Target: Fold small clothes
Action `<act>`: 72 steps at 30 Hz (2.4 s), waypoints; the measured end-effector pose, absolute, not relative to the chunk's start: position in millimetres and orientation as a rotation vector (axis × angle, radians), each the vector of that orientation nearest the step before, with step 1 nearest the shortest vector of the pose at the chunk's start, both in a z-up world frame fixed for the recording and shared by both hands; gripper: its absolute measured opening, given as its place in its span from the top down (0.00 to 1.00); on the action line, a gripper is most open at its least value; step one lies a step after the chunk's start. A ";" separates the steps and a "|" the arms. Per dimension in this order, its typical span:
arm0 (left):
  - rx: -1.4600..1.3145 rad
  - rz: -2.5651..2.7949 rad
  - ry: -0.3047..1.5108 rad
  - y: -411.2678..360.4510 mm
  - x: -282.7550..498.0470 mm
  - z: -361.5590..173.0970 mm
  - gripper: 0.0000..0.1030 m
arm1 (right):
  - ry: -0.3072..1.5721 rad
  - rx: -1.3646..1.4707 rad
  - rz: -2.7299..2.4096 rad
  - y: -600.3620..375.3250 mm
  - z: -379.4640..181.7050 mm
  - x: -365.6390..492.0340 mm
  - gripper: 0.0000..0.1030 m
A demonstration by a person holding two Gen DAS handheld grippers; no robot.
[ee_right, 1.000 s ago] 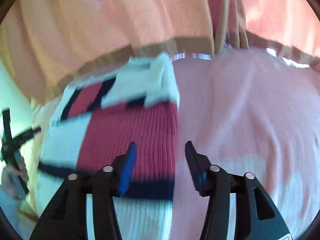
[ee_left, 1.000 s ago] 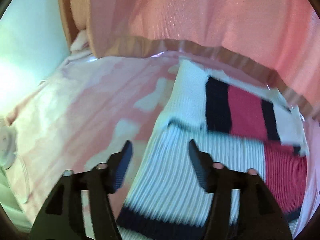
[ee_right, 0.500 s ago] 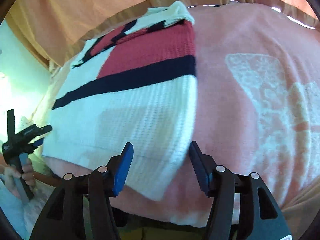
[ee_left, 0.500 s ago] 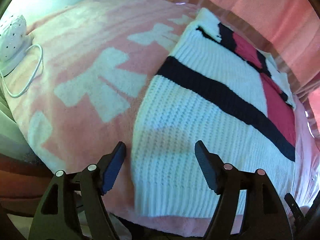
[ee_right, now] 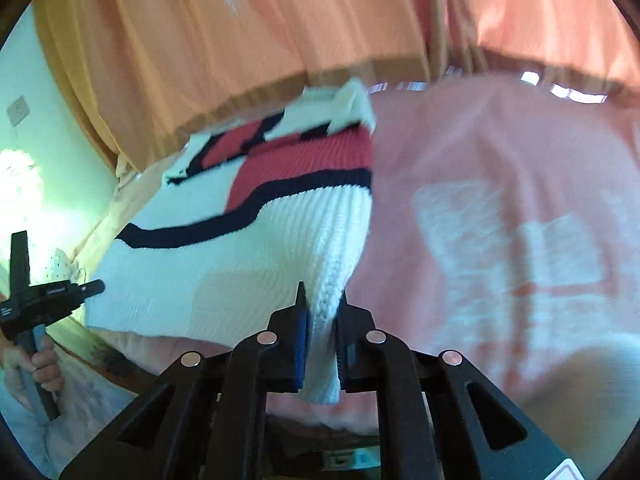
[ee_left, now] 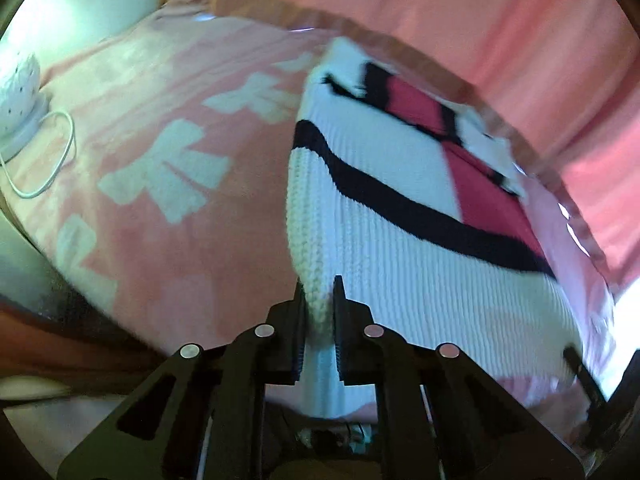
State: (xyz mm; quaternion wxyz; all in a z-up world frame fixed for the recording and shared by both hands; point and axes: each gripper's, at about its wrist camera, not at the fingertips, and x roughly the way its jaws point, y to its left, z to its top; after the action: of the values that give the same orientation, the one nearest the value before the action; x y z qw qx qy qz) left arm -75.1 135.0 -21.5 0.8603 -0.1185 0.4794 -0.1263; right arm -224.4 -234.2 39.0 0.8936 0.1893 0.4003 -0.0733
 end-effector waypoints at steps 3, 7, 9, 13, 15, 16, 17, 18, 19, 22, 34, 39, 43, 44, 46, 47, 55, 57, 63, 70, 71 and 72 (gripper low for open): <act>-0.197 -0.316 0.990 122.1 -119.6 -4.5 0.90 | 0.812 0.353 -0.173 -245.0 60.3 -255.6 0.90; -0.166 -0.392 0.968 113.5 -185.6 9.7 0.90 | 0.832 0.347 -0.182 -256.9 73.7 -310.8 0.90; -0.153 -0.420 0.951 113.6 -216.6 17.4 0.90 | 0.861 0.328 -0.177 -252.7 76.7 -343.9 0.90; -0.143 -0.432 0.894 118.0 -260.6 38.9 0.90 | 0.862 0.293 -0.152 -237.7 97.0 -387.8 0.90; -0.159 -0.433 0.843 120.1 -261.6 55.9 0.90 | 0.810 0.286 -0.142 -233.7 117.1 -392.9 0.90; -0.164 -0.431 0.812 120.1 -257.6 66.4 0.90 | 0.772 0.276 -0.138 -234.8 127.9 -389.5 0.90; -0.169 -0.436 0.770 118.2 -248.1 80.1 0.90 | 0.743 0.266 -0.137 -236.6 135.2 -383.3 0.90; -0.172 -0.443 0.741 116.1 -240.0 88.3 0.90 | 0.698 0.256 -0.132 -242.7 145.4 -370.7 0.90; -0.162 -0.445 0.702 109.9 -223.1 99.1 0.90 | 0.661 0.255 -0.129 -248.4 151.8 -356.2 0.90; -0.122 -0.406 0.627 90.6 -168.1 114.5 0.90 | 0.592 0.279 -0.129 -276.4 156.0 -291.4 0.90; -0.029 -0.167 0.938 23.7 103.3 -21.3 0.89 | 0.902 0.418 -0.163 -343.4 12.0 -37.5 0.87; -0.044 -0.189 0.967 11.5 126.5 -33.2 0.86 | 0.932 0.394 -0.153 -347.5 -10.4 -22.2 0.84; -0.037 -0.180 0.962 5.6 131.1 -30.5 0.78 | 0.869 0.475 -0.147 -358.3 -9.8 -25.3 0.67; -0.056 -0.175 0.964 7.7 131.9 -30.5 0.75 | 0.839 0.481 -0.162 -359.9 -6.5 -26.7 0.63; -0.077 -0.164 0.933 11.3 131.9 -25.0 0.63 | 0.725 0.492 -0.200 -367.7 6.5 -40.0 0.48; -0.078 -0.143 0.904 13.6 130.0 -20.6 0.57 | 0.693 0.494 -0.214 -371.7 10.4 -45.1 0.46; 0.044 -0.185 0.768 13.3 92.2 5.1 0.25 | 0.751 0.464 -0.226 -375.3 7.1 -58.9 0.44; 0.072 -0.204 0.804 7.9 94.4 -6.4 0.24 | 0.798 0.436 -0.229 -370.8 -5.4 -50.9 0.42; 0.009 -0.203 0.980 8.4 121.2 -51.5 0.56 | 0.933 0.324 -0.198 -344.9 -41.4 -25.1 0.69; -0.005 -0.187 0.914 15.3 117.0 -25.7 0.91 | 0.726 0.301 -0.246 -351.6 -4.6 -51.5 0.94; 0.019 -0.159 0.928 14.7 119.4 -31.1 0.91 | 0.820 0.303 -0.306 -362.8 -21.6 -44.7 0.94; 0.022 -0.142 0.970 15.1 125.6 -43.6 0.91 | 0.915 0.320 -0.338 -370.4 -39.6 -37.3 0.94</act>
State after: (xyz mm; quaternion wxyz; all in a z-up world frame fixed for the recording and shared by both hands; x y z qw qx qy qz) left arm 125.6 15.1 -43.6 0.8821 0.0107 0.4660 -0.0682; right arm -37.3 -370.4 -39.6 0.8711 0.1530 0.4377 -0.1617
